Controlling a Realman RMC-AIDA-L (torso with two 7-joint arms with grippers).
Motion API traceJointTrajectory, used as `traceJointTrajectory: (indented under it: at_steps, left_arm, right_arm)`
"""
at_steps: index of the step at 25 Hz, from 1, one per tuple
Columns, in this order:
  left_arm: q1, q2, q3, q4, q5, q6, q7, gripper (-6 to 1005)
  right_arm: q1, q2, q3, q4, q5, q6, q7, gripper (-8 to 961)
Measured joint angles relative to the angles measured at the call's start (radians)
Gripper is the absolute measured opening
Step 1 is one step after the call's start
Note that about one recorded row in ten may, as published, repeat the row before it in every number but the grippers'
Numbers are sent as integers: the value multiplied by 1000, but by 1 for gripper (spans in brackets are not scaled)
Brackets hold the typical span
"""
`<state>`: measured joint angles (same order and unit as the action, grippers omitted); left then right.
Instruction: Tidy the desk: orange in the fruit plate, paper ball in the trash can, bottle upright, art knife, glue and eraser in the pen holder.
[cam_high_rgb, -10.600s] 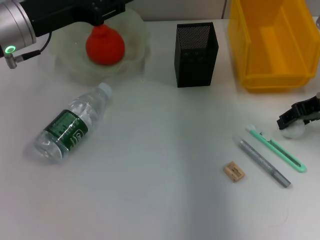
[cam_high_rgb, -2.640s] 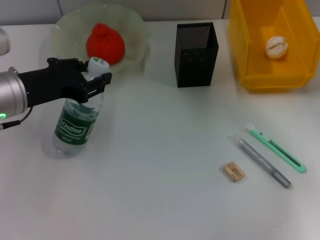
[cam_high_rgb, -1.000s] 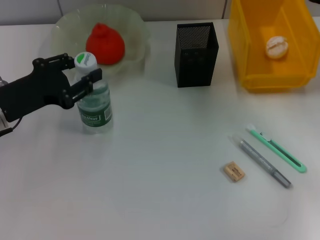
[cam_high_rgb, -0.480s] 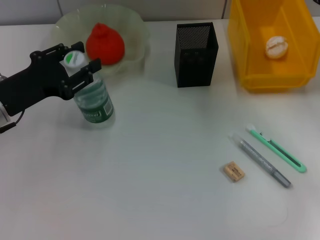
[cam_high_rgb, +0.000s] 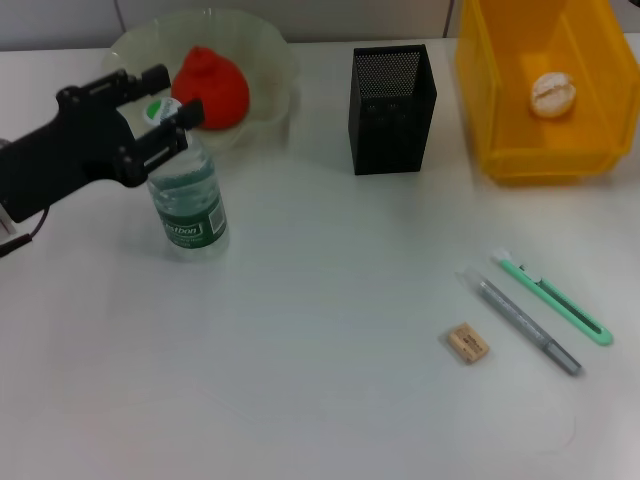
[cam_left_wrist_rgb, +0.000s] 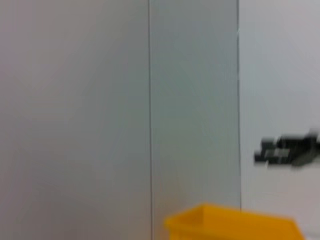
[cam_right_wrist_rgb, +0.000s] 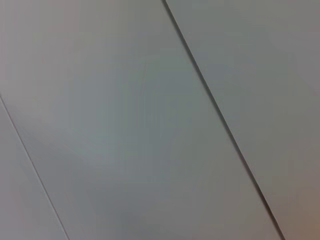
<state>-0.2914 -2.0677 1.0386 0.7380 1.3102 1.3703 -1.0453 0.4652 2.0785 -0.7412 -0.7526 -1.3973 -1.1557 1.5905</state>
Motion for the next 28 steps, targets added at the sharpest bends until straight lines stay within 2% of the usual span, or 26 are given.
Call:
traceJointTrajectory:
  at_steps: [5,6,7,8,9,10,12,13,14,15,17,20,24,27,28]
  left_arm:
    - [0,4,-40,28,-71,94,-9,530]
    - [-3,4,-72,38,-85,134,-14,530]
    - [-3,4,-72,38,-85,134,-14,530]
    - [-7,4,-94,41,-90,155,-16,530]
    - [-11,4,-112,42,-94,166,-16,530]
    - [-14,3,-130,40,-101,170,-15,530]
    - [-21,-1,-163,16,-125,167,-4,530]
    - [-37,-1,-182,-31,-165,164,14,530]
    - [-37,-1,-182,-31,-165,164,14,530]
    - [-48,0,-187,-62,-189,164,28,530]
    - [-65,3,-189,-92,-210,160,44,528]
    - [-81,3,-190,-97,-213,136,47,522]
    - [-95,3,-191,-99,-212,110,48,516]
    - [-104,3,-190,-100,-209,102,58,516]
    - [-109,3,-190,-101,-209,100,63,516]
  right_arm:
    - [3,-5,-12,-26,-1,-40,8,693]
    - [2,-8,-14,-47,-3,-67,19,693]
    - [-3,-12,-16,-80,-14,-104,44,693]
    - [-12,-20,-20,-171,-55,-180,126,693]
    - [-12,-20,-20,-171,-55,-180,126,693]
    - [-15,-25,-24,-230,-91,-216,194,693]
    - [-11,-38,-38,-354,-190,-290,359,693]
    - [7,-50,-65,-467,-308,-358,510,693]
    - [7,-50,-65,-467,-308,-358,510,692]
    - [23,-56,-93,-543,-390,-392,610,692]
    - [53,-59,-147,-654,-552,-438,761,692]
    - [118,-50,-252,-785,-838,-503,976,692]
    - [216,-21,-305,-765,-1120,-582,1128,692]
    - [275,-1,-307,-653,-1270,-590,1148,693]
    - [310,-1,-309,-554,-1303,-583,1150,693]
